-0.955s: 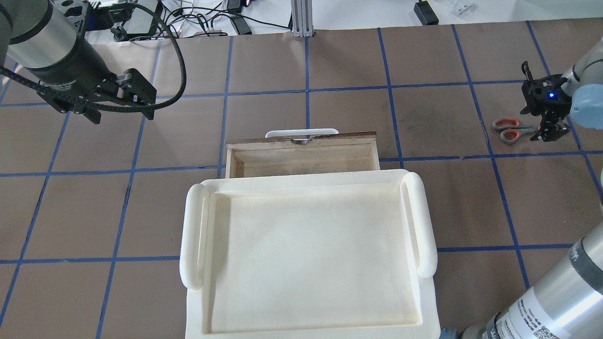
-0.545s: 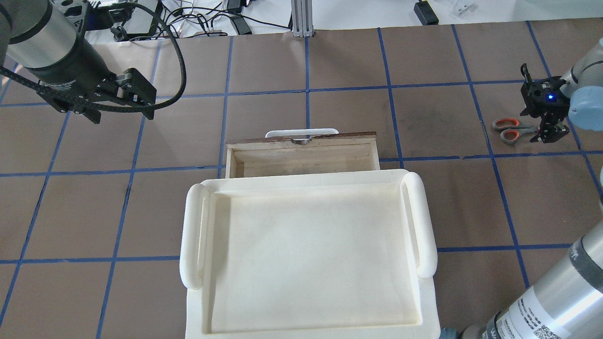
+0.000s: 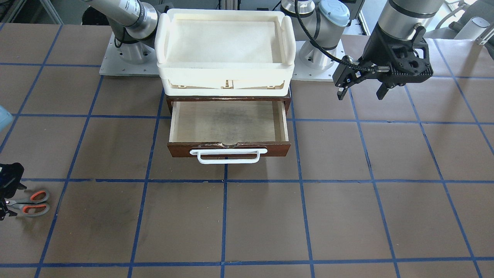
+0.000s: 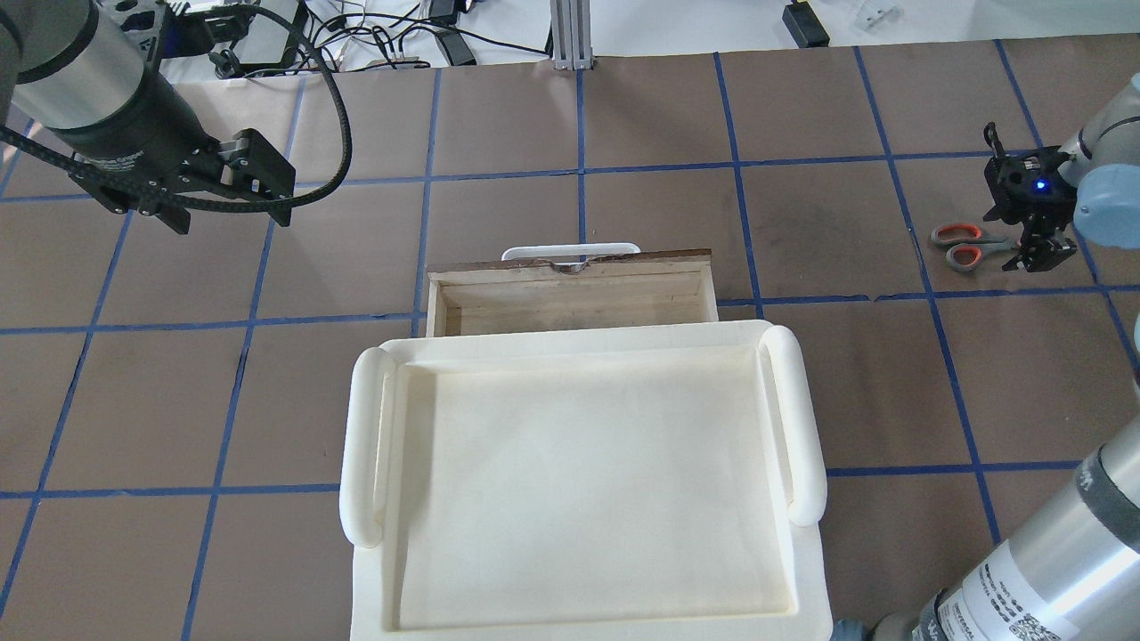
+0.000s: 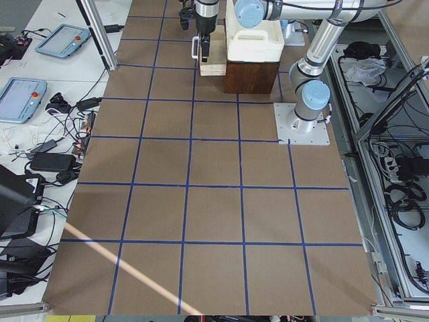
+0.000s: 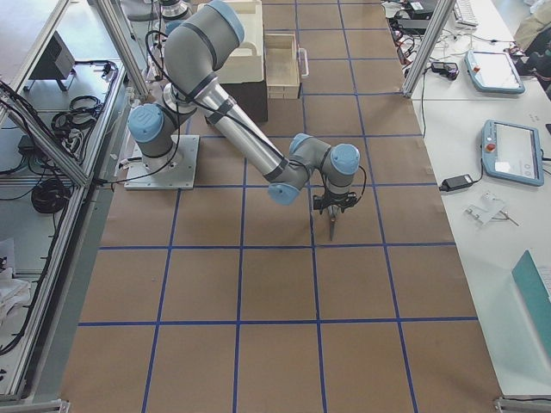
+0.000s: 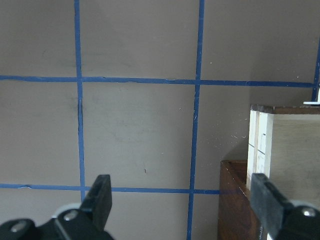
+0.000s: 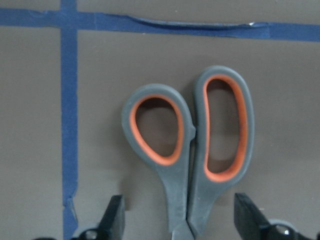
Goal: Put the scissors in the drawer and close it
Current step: 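Lower the right gripper onto the scissors handles, then close the right gripper on the scissors and lift them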
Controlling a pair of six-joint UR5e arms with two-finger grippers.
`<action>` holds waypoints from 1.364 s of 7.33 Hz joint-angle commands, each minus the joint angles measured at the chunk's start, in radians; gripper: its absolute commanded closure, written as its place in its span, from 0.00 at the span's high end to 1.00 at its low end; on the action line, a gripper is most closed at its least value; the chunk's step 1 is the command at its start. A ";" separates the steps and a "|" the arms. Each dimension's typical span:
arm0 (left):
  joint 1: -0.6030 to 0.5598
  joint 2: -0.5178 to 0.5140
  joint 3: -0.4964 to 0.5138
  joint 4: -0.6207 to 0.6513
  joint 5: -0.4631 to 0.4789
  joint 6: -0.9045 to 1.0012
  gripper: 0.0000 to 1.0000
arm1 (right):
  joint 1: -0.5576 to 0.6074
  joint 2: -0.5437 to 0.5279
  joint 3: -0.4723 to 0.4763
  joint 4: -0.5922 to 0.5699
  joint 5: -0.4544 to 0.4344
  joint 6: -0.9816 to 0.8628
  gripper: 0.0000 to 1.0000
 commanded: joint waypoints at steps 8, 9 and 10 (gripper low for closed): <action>-0.001 0.002 0.000 -0.005 0.002 0.000 1.00 | 0.000 -0.003 -0.002 -0.020 -0.031 0.007 0.00; -0.001 0.002 0.000 -0.004 0.000 0.001 1.00 | 0.000 -0.020 -0.005 -0.011 -0.034 0.011 0.00; -0.001 0.002 0.000 -0.002 0.000 0.001 1.00 | 0.001 -0.060 -0.006 0.004 -0.052 0.014 0.00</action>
